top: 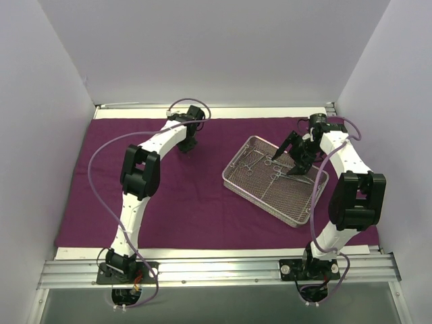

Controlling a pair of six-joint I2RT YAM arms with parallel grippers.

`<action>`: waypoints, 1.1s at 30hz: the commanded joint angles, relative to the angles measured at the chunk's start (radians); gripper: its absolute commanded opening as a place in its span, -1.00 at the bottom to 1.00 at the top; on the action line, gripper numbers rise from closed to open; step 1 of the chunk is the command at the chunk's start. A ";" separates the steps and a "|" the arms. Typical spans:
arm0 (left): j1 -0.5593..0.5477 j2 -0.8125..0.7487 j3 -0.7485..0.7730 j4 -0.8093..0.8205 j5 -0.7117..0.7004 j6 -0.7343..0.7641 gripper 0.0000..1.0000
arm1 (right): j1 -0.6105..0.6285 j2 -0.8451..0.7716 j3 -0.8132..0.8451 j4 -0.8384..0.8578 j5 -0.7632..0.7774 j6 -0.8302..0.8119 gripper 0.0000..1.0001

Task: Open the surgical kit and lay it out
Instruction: Place the medical item in the surgical kit, then pick up the medical item from the container.

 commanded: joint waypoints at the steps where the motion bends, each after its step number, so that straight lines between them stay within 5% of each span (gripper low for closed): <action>1: 0.008 0.004 -0.016 0.003 0.031 -0.028 -0.68 | -0.005 -0.045 -0.011 -0.036 0.006 -0.021 0.53; 6: 0.017 -0.024 -0.072 0.047 0.076 -0.033 -0.32 | -0.003 -0.038 -0.015 -0.027 0.004 -0.018 0.53; 13: 0.030 -0.072 -0.091 0.064 0.119 -0.008 -0.08 | -0.002 -0.026 -0.018 0.001 0.004 -0.025 0.53; 21: 0.040 -0.252 -0.114 0.084 0.147 0.128 0.36 | 0.043 0.057 0.046 0.036 0.085 -0.123 0.50; 27: 0.039 -0.426 -0.259 0.222 0.297 0.301 0.40 | 0.097 0.120 0.098 0.016 0.246 0.019 0.19; 33: 0.059 -0.565 -0.434 0.301 0.533 0.505 0.40 | 0.090 0.066 -0.004 0.063 0.397 0.223 0.23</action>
